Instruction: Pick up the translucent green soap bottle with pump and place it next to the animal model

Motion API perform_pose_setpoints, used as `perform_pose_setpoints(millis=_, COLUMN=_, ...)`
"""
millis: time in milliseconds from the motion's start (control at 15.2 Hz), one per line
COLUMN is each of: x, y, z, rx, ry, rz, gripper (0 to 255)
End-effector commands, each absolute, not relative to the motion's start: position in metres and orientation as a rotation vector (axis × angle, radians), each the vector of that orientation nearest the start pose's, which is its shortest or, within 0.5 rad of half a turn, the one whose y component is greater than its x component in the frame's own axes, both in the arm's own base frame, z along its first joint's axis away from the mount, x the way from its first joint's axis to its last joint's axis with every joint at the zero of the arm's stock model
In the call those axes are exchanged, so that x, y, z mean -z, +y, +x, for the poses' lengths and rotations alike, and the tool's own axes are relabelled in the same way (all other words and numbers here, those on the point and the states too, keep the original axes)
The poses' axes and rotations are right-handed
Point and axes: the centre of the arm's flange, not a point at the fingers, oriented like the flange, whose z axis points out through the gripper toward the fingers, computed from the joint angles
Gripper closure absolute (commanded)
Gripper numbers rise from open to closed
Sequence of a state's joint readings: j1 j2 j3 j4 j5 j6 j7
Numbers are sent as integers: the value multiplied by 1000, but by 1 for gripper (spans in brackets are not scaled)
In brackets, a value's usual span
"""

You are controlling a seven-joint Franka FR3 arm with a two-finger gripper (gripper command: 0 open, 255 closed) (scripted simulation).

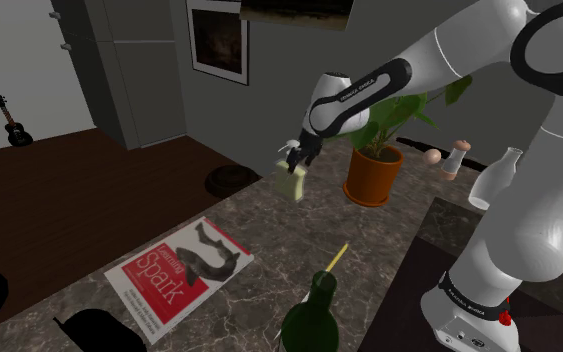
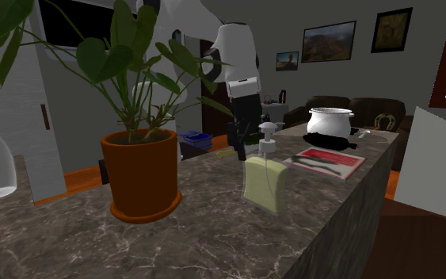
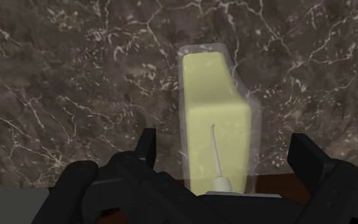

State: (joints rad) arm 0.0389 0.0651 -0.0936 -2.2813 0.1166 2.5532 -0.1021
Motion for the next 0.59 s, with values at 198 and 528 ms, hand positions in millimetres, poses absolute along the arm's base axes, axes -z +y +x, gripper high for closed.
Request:
perform_pose_setpoints(millis=198, x=-327, y=-30, z=546, rx=328, ry=65, rz=-3072, gripper=0)
perform_pose_setpoints(millis=528, x=-327, y=-30, z=546, rx=328, ry=65, rz=-3072, gripper=0)
